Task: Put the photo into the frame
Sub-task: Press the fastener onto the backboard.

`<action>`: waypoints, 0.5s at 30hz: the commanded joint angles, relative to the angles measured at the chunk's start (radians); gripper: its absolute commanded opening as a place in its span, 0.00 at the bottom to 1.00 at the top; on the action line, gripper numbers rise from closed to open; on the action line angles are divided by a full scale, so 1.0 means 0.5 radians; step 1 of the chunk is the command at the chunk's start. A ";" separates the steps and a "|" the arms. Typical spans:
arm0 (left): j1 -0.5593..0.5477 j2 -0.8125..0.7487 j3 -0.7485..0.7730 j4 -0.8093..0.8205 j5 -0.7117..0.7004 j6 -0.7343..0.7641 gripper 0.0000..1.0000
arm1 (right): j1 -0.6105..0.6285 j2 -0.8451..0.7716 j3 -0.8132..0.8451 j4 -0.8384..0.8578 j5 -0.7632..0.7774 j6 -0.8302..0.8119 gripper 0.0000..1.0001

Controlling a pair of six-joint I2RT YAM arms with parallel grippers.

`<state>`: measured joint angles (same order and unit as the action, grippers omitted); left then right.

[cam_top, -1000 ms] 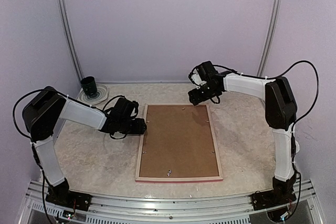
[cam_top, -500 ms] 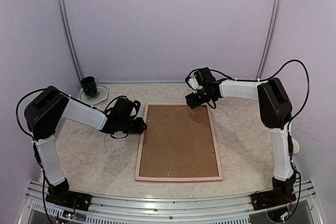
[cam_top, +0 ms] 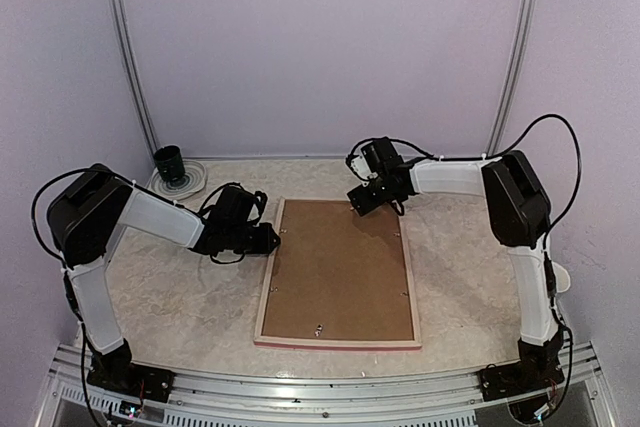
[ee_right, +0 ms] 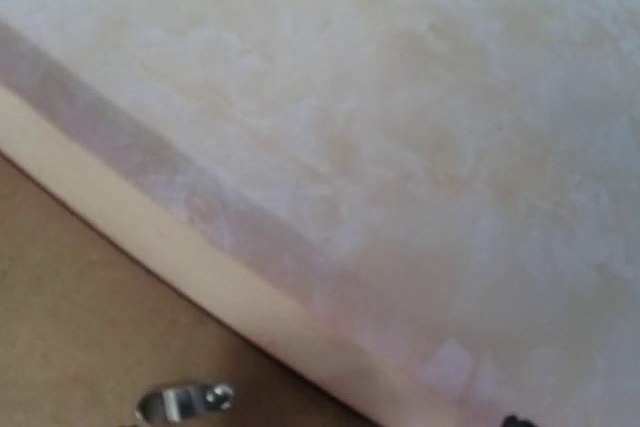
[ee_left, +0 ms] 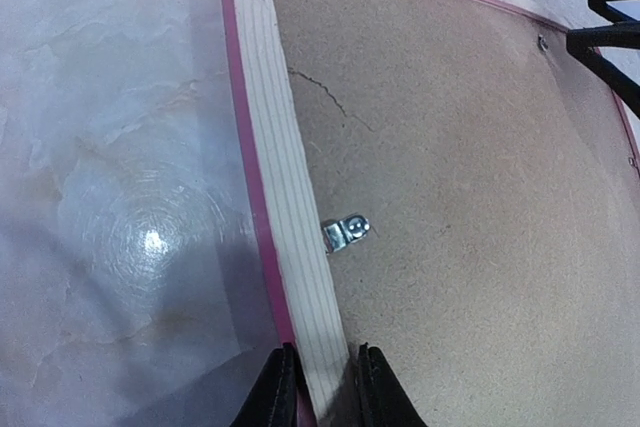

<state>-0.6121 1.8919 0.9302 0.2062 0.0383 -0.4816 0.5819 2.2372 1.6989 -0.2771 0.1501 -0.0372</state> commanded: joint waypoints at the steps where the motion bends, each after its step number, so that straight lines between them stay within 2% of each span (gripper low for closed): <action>1: -0.003 0.054 -0.033 0.014 0.090 0.008 0.19 | 0.039 0.082 -0.020 0.018 0.129 -0.047 0.78; 10: -0.003 0.060 -0.032 0.014 0.087 0.003 0.18 | 0.039 0.166 0.083 -0.084 0.244 -0.032 0.80; 15: -0.003 0.074 -0.029 0.011 0.088 0.000 0.18 | 0.039 0.077 -0.025 -0.013 0.177 -0.036 0.81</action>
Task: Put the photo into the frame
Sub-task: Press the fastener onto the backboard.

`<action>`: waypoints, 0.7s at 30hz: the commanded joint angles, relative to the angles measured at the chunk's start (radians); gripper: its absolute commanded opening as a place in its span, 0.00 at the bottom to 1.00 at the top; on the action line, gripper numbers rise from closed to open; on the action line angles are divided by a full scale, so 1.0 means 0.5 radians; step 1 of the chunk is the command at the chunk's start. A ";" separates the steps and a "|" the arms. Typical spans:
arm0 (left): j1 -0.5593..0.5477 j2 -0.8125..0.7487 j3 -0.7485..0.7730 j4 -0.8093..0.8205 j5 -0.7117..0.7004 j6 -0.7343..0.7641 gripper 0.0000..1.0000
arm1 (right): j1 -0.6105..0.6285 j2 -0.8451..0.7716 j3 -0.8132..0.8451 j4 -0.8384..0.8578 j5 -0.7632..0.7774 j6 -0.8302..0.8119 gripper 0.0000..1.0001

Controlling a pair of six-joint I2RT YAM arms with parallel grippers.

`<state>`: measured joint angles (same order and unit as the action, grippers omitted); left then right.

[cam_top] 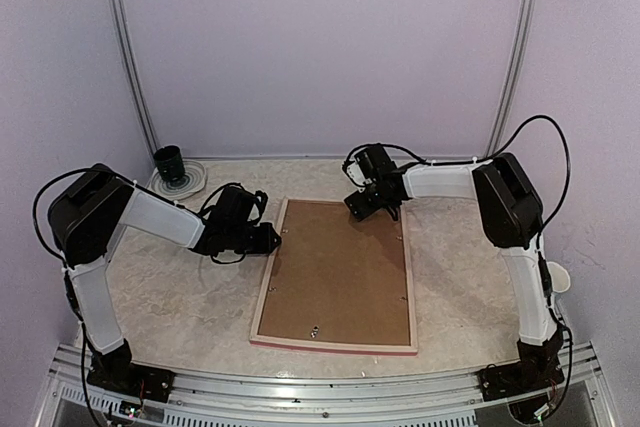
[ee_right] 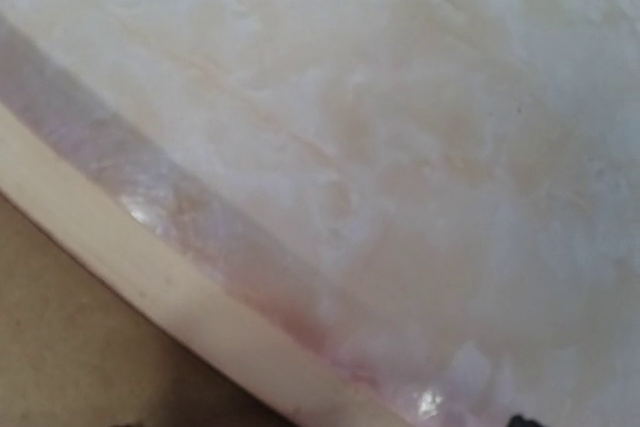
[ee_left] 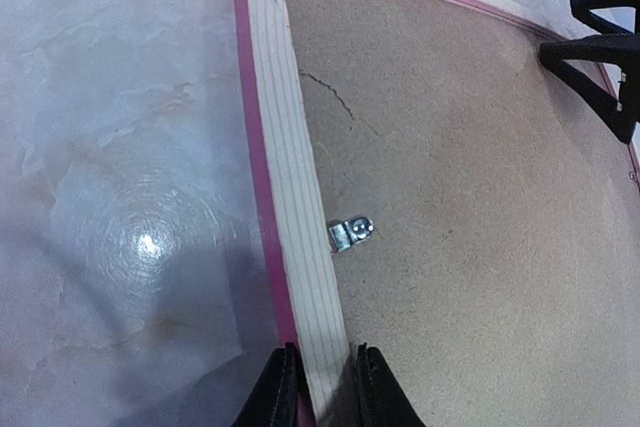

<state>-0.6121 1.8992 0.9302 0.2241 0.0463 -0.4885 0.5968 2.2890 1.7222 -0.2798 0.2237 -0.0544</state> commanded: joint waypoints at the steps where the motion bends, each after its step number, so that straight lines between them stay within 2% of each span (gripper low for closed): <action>1: -0.003 0.061 -0.027 -0.025 0.074 0.014 0.18 | 0.006 -0.042 -0.082 -0.004 0.010 0.003 0.81; 15: 0.000 0.076 -0.020 -0.029 0.072 0.011 0.18 | -0.074 -0.192 -0.251 0.110 -0.287 0.074 0.81; 21: -0.002 0.079 -0.020 -0.031 0.073 0.011 0.18 | -0.108 -0.258 -0.327 0.155 -0.292 0.100 0.80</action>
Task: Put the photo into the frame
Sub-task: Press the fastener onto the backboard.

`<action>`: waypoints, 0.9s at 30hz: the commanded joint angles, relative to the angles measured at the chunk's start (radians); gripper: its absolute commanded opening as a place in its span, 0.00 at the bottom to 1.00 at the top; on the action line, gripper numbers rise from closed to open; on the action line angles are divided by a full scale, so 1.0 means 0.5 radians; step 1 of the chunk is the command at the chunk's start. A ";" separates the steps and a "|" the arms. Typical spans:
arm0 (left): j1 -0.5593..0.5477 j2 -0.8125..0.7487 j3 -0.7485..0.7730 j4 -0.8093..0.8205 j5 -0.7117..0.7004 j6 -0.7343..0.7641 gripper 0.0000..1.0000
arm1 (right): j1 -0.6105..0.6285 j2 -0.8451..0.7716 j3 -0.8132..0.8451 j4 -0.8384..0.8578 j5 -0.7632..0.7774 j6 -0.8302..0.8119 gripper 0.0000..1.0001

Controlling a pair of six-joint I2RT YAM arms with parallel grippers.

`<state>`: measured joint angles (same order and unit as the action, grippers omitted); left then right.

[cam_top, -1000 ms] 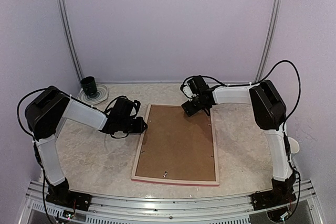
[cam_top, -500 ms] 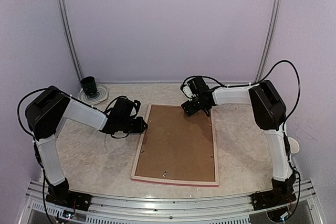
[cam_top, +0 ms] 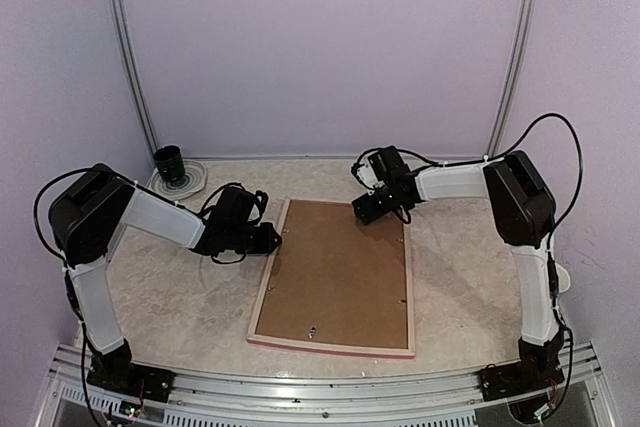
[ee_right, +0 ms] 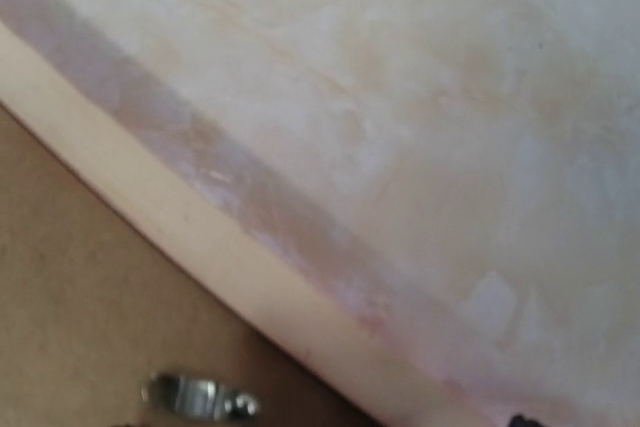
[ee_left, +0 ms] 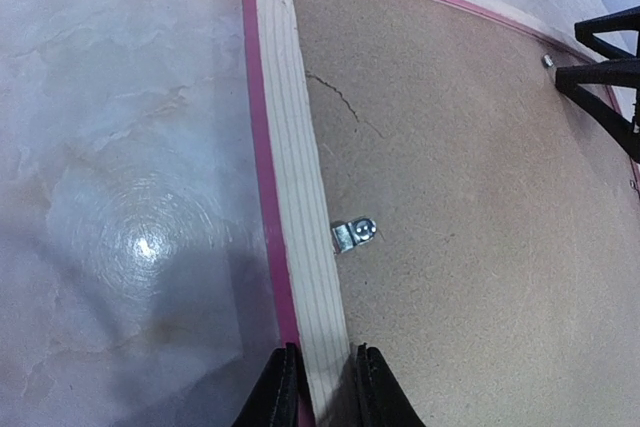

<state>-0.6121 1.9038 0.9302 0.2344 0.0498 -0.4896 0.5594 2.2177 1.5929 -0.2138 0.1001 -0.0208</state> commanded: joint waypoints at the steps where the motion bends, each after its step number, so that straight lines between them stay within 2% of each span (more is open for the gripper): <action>1: -0.003 0.070 -0.018 -0.052 0.065 0.012 0.18 | -0.039 -0.121 -0.079 0.031 -0.040 0.032 0.80; 27: -0.006 0.093 -0.010 -0.045 0.086 0.009 0.18 | -0.048 0.116 0.210 -0.171 0.014 0.088 0.80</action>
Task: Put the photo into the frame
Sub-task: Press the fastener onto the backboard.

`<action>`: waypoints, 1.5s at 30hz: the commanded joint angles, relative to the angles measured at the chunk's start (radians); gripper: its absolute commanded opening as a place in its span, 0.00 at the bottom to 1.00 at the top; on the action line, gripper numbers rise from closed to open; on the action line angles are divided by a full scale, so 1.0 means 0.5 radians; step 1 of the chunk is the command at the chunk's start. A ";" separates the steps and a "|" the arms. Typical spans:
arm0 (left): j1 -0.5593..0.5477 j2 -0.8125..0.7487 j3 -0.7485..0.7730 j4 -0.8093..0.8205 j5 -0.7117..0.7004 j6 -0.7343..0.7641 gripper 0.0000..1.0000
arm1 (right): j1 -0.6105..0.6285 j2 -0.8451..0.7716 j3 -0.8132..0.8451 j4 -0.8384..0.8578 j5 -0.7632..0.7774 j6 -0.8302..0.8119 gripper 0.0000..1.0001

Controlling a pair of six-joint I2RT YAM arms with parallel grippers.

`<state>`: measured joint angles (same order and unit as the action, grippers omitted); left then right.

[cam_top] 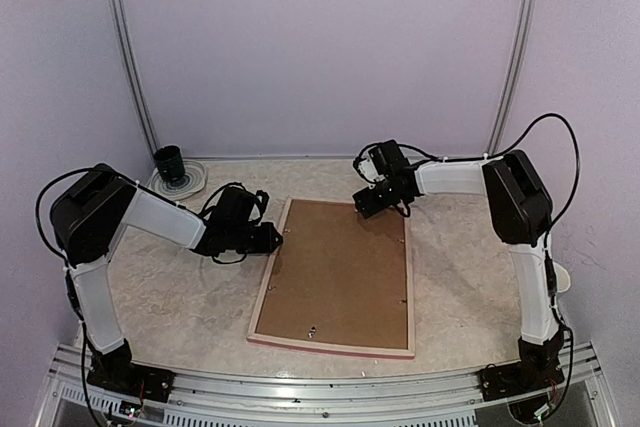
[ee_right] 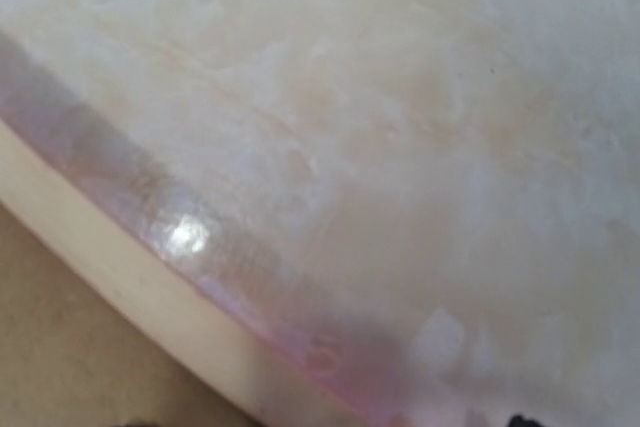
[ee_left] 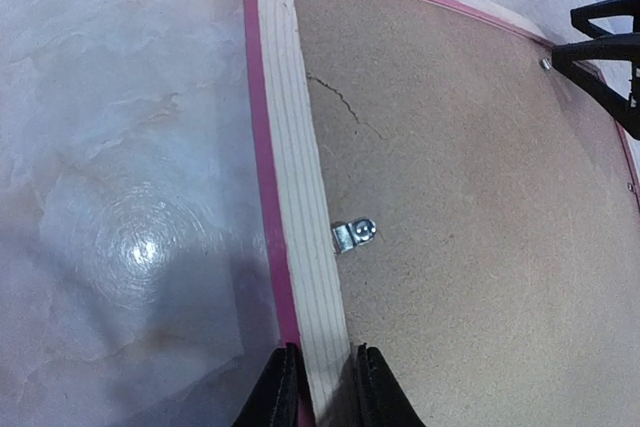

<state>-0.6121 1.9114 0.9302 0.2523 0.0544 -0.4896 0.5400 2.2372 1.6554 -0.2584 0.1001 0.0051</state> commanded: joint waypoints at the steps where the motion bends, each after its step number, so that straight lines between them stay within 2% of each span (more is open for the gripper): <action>1: -0.006 0.077 -0.008 -0.081 0.076 0.010 0.18 | -0.009 0.087 0.097 -0.089 0.014 0.036 0.80; 13: -0.003 0.077 -0.007 -0.087 0.072 0.010 0.18 | -0.009 0.159 0.195 -0.210 0.100 0.066 0.80; 45: 0.000 0.071 -0.010 -0.094 0.063 0.008 0.17 | -0.009 0.011 -0.007 -0.242 0.035 0.037 0.79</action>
<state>-0.6121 1.9125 0.9306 0.2558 0.0559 -0.4900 0.5400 2.2597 1.6855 -0.3099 0.1108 0.0345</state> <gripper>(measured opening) 0.173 0.788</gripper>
